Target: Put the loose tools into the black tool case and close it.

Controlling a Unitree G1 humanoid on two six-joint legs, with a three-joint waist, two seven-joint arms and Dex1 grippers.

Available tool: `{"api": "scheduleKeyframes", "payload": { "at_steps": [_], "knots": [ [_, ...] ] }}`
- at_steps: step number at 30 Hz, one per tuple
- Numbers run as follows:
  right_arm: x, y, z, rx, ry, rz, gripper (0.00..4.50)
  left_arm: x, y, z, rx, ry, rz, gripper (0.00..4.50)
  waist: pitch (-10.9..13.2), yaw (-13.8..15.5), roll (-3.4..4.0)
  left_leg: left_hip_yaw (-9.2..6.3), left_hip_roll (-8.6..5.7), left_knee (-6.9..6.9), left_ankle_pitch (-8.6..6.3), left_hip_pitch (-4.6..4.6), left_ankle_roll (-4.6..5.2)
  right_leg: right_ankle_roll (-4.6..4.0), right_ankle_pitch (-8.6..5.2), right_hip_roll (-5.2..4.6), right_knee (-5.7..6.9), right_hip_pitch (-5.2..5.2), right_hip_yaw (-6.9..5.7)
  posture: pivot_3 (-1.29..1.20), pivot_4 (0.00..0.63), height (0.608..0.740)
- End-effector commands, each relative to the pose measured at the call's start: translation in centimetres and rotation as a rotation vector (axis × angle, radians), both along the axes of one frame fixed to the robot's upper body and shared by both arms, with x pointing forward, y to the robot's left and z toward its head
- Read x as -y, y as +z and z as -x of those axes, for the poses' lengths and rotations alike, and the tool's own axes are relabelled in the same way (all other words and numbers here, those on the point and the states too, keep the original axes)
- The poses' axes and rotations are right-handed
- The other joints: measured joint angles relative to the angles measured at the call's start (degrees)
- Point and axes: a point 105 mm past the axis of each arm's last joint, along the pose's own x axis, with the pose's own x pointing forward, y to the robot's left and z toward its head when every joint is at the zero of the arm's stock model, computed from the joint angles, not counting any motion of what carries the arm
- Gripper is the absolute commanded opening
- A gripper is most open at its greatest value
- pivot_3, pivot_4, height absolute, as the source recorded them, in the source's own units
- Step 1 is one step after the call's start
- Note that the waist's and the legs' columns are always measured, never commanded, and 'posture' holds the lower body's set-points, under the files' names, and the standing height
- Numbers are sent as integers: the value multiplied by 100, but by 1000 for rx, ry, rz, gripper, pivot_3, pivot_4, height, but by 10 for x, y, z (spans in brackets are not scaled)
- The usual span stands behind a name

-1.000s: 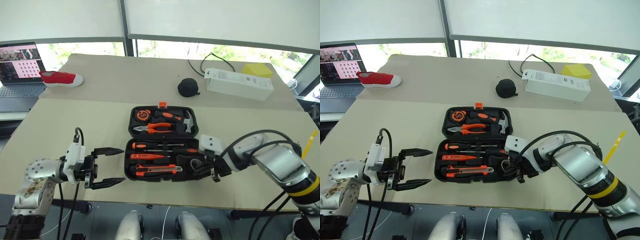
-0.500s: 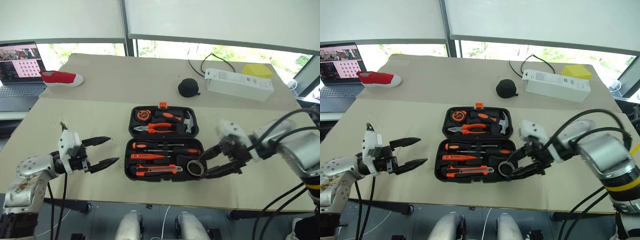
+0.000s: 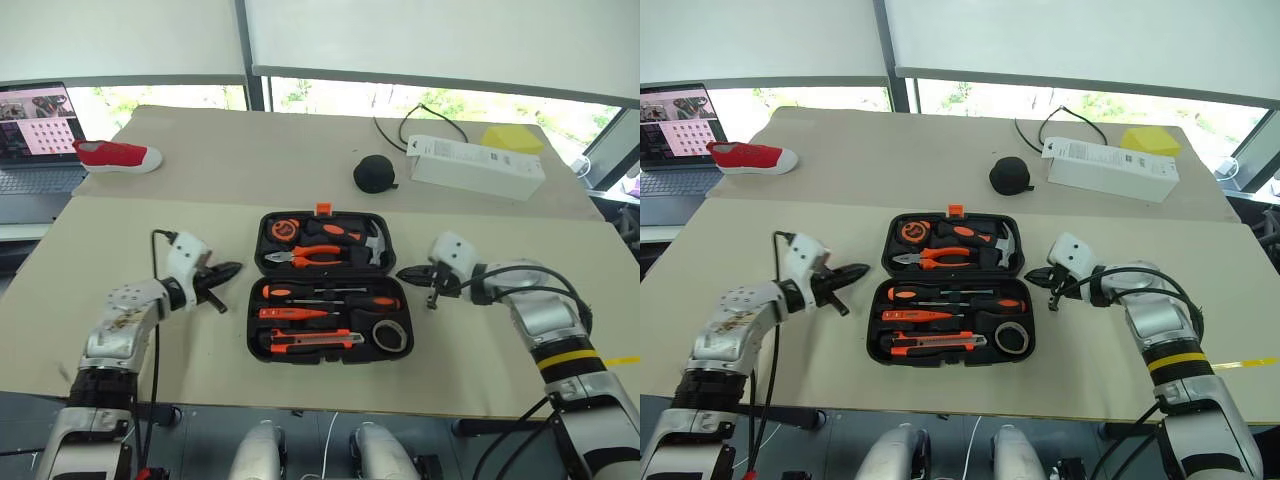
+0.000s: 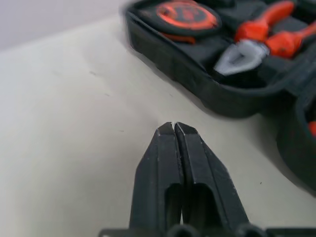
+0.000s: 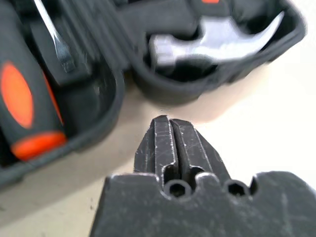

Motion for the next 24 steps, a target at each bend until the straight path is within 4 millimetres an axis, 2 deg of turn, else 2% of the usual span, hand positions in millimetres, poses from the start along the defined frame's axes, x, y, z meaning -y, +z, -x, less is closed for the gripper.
{"api": "scheduleKeyframes", "payload": {
  "at_steps": [1,5,10,18,24],
  "knots": [
    [-13,13,2,53,71,-9,98,14,12,-3,19,-77,9,0,0,4,0,0,2,0,0,0,0,0,0,2,1,0,0,0,150,740],
    [-24,14,21,25,140,-23,98,35,14,1,4,-177,26,0,0,21,0,-2,1,5,1,6,-1,0,0,2,4,8,0,0,150,740],
    [-31,9,47,-36,184,-19,98,41,14,11,-8,-242,25,0,0,44,0,-8,-1,1,-1,2,1,1,-1,0,-1,8,-2,0,150,740],
    [-22,4,68,-67,103,-25,98,31,10,41,-61,-312,-7,0,0,29,0,-9,0,3,-1,3,2,1,-1,1,0,8,-2,0,150,740],
    [-2,3,70,-58,1,-31,98,13,18,41,-31,-241,18,0,0,31,0,-13,0,5,-1,10,2,1,-1,0,0,16,-2,0,150,740]
  ]
}}
